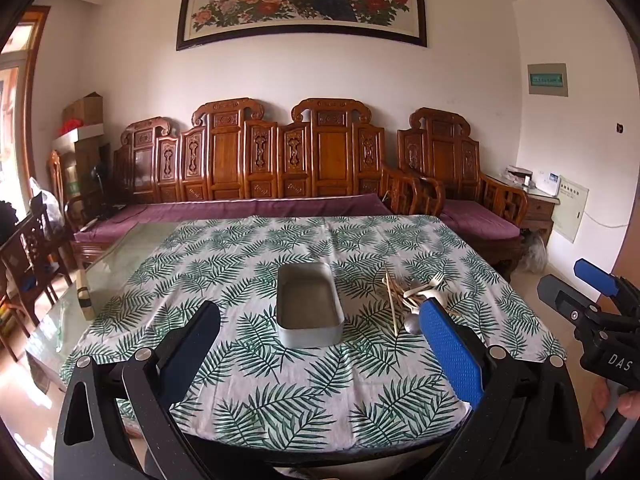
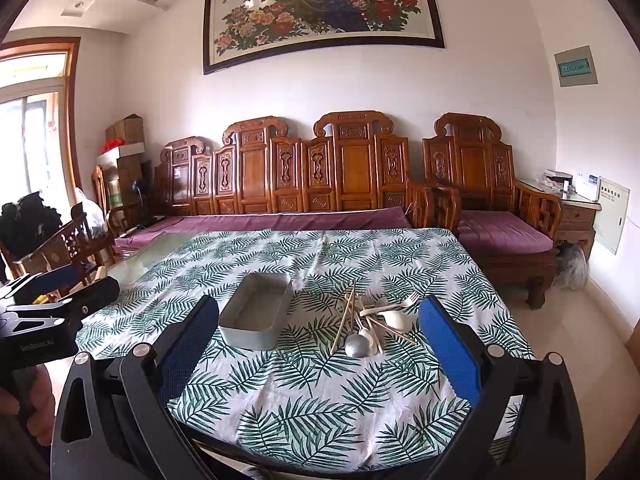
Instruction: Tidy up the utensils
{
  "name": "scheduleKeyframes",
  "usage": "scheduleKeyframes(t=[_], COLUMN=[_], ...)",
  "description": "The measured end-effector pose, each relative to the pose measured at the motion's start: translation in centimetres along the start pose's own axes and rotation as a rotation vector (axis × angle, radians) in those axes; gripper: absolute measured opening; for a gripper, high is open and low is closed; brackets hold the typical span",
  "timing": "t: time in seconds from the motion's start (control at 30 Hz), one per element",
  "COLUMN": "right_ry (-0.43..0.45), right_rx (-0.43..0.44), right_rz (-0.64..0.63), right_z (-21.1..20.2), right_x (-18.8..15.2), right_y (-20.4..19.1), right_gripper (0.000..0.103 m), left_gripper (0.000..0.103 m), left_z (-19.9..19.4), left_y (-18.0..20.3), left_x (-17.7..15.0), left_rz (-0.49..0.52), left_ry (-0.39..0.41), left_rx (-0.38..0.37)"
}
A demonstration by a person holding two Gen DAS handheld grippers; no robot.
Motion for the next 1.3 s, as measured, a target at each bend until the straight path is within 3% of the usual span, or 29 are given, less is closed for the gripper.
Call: scheduleKeyframes(t=[1.3], right_ry=[0.006], right_rx=[0.001], right_rz=[-0.001], right_z=[-0.07], right_x=[0.25], right_y=[-0.49], right_gripper=[0.101], left_gripper=[0.097], left_z=[0.11], left_y=[0.34], left_x=[-0.39], left_rz=[0.003], left_ry=[0.006], left_rx=[-0.003])
Point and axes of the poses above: each gripper's, at about its wrist camera, not at the fingertips, and z roughly the way its jaws point, y to its right, x to its top, the point moved 3 cm from there along z, roughly the way its jaws point, and after that the axes turned 9 degrees about y, right-handed, at the moved point
